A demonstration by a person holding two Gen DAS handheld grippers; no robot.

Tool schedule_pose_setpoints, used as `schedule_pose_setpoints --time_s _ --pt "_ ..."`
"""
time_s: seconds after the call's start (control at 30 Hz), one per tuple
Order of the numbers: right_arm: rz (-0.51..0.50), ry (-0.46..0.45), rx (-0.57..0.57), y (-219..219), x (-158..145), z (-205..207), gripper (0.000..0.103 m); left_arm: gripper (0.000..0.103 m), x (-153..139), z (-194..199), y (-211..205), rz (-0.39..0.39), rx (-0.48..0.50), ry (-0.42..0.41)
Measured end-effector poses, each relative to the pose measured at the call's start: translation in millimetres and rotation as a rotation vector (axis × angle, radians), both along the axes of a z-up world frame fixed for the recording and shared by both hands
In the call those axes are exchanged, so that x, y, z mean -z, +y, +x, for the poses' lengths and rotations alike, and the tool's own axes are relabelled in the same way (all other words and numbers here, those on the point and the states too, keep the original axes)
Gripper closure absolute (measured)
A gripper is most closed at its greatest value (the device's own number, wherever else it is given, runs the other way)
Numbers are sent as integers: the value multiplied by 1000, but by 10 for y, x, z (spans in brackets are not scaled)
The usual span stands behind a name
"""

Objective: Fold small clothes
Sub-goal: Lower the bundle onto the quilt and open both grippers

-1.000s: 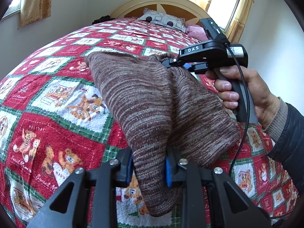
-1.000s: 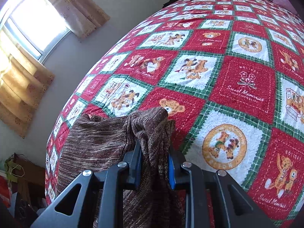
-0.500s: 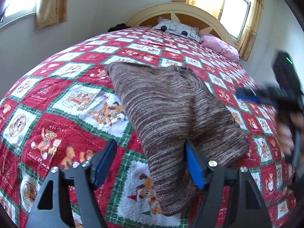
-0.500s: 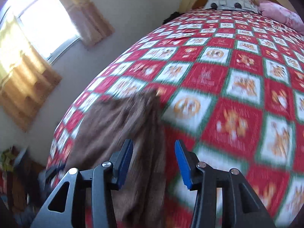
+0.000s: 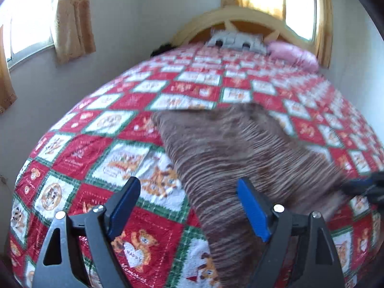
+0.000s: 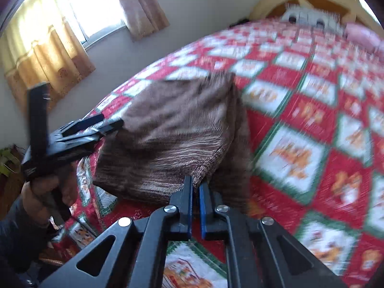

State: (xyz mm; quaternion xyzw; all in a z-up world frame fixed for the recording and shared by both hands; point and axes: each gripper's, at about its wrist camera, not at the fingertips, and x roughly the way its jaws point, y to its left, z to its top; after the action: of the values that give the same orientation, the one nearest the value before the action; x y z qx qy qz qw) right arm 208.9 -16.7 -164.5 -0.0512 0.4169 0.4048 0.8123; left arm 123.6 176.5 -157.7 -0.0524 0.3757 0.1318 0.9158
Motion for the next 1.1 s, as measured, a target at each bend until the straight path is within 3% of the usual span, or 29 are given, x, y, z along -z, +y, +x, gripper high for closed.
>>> schedule_pose_setpoints --time_s 0.13,0.23,0.3,0.43,0.53,0.57,0.63,0.73,0.8,0.83,0.93,1.0,1.1 --pt "-21 -23 27 -165 -134 4 99 14 162 5 -41 -10 2 30" --pt "-149 24 54 -118 287 117 99 12 175 -35 -61 -11 -6 10" --pt "-127 35 54 -171 385 127 99 12 106 -85 -53 -32 -3 -3" --pt "-68 41 84 -279 155 136 99 12 -99 -224 -19 30 -12 -93" --pt "-47 -58 144 -278 -161 123 96 8 -132 -147 117 60 -64 -105" --pt "-6 -81 143 -217 -290 160 90 8 -126 -95 154 53 -69 -103" --pt "55 -66 102 -42 -385 277 45 8 -93 31 234 53 -88 -103" --pt "162 34 7 328 -306 499 44 8 20 195 321 83 -138 -84" --pt "107 60 8 557 -113 608 47 8 134 258 359 43 -137 -52" --pt "25 55 38 649 60 673 56 8 194 285 347 35 -135 -34" --pt "-86 63 134 578 385 780 57 8 282 311 267 76 -119 -18" --pt "20 122 131 390 477 846 58 0 300 325 300 62 -130 -13" --pt "15 117 131 348 459 852 58 0 315 350 378 4 -144 1"
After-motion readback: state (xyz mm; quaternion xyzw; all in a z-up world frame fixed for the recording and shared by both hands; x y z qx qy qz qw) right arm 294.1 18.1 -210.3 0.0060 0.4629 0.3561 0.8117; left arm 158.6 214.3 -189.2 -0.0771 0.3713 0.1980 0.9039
